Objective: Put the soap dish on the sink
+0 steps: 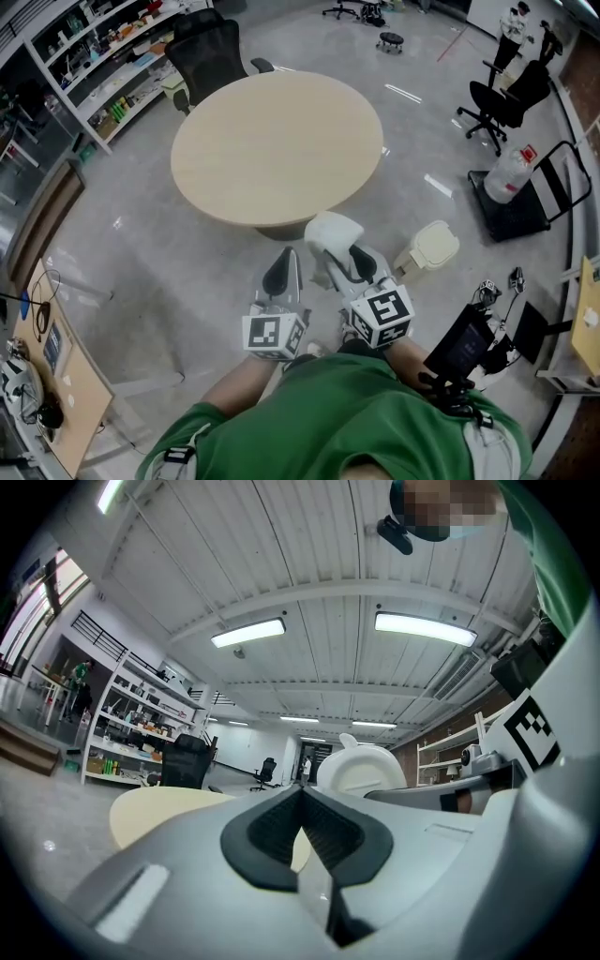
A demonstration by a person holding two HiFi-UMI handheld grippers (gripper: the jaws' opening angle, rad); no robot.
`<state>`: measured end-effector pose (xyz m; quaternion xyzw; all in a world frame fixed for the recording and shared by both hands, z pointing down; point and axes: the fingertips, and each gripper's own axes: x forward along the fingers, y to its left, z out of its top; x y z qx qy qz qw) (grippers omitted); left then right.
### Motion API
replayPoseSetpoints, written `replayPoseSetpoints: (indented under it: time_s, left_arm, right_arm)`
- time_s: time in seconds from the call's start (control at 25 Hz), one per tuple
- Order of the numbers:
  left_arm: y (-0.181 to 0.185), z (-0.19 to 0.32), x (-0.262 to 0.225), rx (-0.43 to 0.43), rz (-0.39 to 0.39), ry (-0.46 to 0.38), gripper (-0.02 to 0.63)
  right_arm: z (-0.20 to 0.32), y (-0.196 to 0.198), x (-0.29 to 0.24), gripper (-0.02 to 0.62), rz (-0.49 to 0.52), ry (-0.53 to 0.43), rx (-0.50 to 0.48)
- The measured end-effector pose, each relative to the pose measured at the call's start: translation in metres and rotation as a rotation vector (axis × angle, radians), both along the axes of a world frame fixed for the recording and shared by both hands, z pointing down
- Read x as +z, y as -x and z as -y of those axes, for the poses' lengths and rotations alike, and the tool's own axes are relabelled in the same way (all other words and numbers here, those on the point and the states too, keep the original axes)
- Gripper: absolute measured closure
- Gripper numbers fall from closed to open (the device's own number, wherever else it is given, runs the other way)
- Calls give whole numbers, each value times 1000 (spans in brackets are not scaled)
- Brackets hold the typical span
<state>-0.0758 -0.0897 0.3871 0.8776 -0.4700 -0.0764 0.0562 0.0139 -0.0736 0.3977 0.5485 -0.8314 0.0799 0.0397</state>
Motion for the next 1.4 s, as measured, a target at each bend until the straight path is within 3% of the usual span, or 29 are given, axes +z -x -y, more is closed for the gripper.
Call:
replayPoseSetpoints:
  time_s: [0.72, 1.2, 1.4]
  left_arm:
    - [-62, 78, -9, -106, 55, -27, 600]
    - [-121, 113, -1, -178, 94, -37, 600]
    - [-124, 122, -3, -195, 100, -19, 600]
  right_arm:
    - [82, -63, -5, 431, 63, -57, -84]
    - [125, -120, 3, 431, 66, -42, -168]
    - [134, -123, 1, 431, 79, -36, -192]
